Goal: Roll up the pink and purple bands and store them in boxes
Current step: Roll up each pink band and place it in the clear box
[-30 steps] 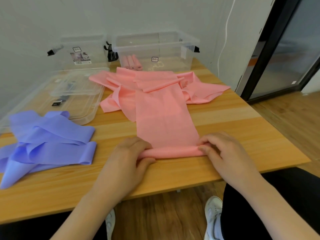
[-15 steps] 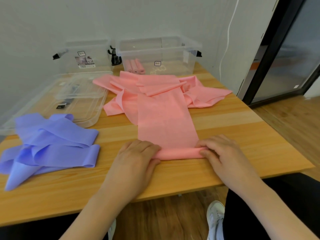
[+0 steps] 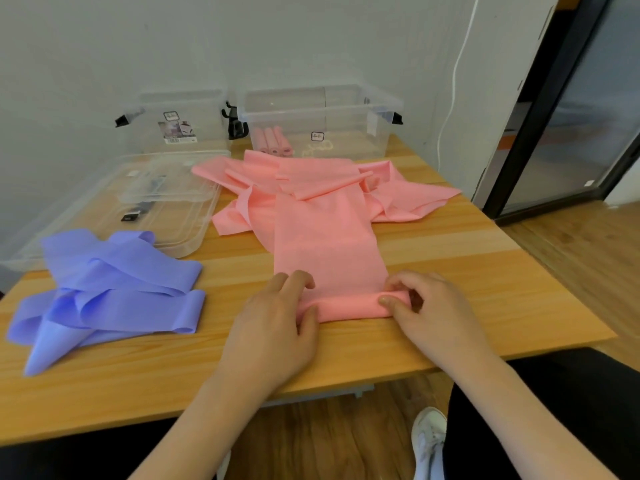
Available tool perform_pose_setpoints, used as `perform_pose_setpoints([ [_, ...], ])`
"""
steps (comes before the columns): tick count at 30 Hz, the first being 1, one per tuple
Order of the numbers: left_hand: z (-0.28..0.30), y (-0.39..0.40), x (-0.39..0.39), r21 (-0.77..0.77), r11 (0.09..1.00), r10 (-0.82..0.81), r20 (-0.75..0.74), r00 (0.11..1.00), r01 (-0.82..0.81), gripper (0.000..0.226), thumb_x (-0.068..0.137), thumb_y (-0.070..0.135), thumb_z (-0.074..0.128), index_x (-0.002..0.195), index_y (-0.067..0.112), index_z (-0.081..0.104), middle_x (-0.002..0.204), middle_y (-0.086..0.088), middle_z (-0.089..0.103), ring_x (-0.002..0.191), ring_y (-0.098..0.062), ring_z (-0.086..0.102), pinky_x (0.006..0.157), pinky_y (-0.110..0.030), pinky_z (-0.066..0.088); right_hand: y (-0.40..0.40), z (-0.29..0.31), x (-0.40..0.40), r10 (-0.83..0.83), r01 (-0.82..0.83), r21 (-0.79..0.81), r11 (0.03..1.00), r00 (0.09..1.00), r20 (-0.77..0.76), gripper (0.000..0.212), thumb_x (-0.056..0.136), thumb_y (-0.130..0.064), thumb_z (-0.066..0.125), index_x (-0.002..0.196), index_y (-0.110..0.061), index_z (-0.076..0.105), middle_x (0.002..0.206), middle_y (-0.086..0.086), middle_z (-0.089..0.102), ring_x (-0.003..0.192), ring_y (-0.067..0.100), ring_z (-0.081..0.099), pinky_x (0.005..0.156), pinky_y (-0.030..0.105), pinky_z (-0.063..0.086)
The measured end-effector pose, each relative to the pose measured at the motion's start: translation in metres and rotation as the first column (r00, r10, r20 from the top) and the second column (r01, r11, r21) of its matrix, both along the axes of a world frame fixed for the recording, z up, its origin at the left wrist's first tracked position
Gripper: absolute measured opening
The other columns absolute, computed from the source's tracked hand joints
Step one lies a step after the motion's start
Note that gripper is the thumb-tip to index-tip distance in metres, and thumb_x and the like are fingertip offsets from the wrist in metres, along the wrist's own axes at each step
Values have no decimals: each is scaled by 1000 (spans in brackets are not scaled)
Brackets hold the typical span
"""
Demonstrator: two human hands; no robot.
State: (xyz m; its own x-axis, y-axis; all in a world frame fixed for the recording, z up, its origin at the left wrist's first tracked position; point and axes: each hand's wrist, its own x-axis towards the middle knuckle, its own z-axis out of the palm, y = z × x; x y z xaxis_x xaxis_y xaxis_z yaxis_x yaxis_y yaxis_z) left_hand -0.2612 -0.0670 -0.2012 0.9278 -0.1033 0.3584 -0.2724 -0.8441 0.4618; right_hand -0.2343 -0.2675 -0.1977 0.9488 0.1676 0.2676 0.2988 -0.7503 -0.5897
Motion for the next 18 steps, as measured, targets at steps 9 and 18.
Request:
perform_pose_setpoints([
  [9, 1, 13, 1, 135, 989, -69, 26, 997, 65, 33, 77, 36, 40, 88, 18, 67, 86, 5, 62, 77, -17, 57, 67, -35, 50, -6, -5, 0, 130, -124, -64, 990, 985, 112, 19, 74, -23, 74, 92, -20, 70, 92, -17, 54, 94, 5, 48, 90, 37, 41],
  [18, -2, 13, 10, -40, 999, -16, -5, 1000, 16, 18, 88, 16, 57, 105, 18, 62, 94, 3, 62, 76, -6, 48, 64, -9, 32, -4, -8, 11, 130, -124, -78, 989, 988, 79, 19, 91, -16, 55, 102, -20, 69, 90, -20, 54, 89, 5, 39, 92, 40, 37],
])
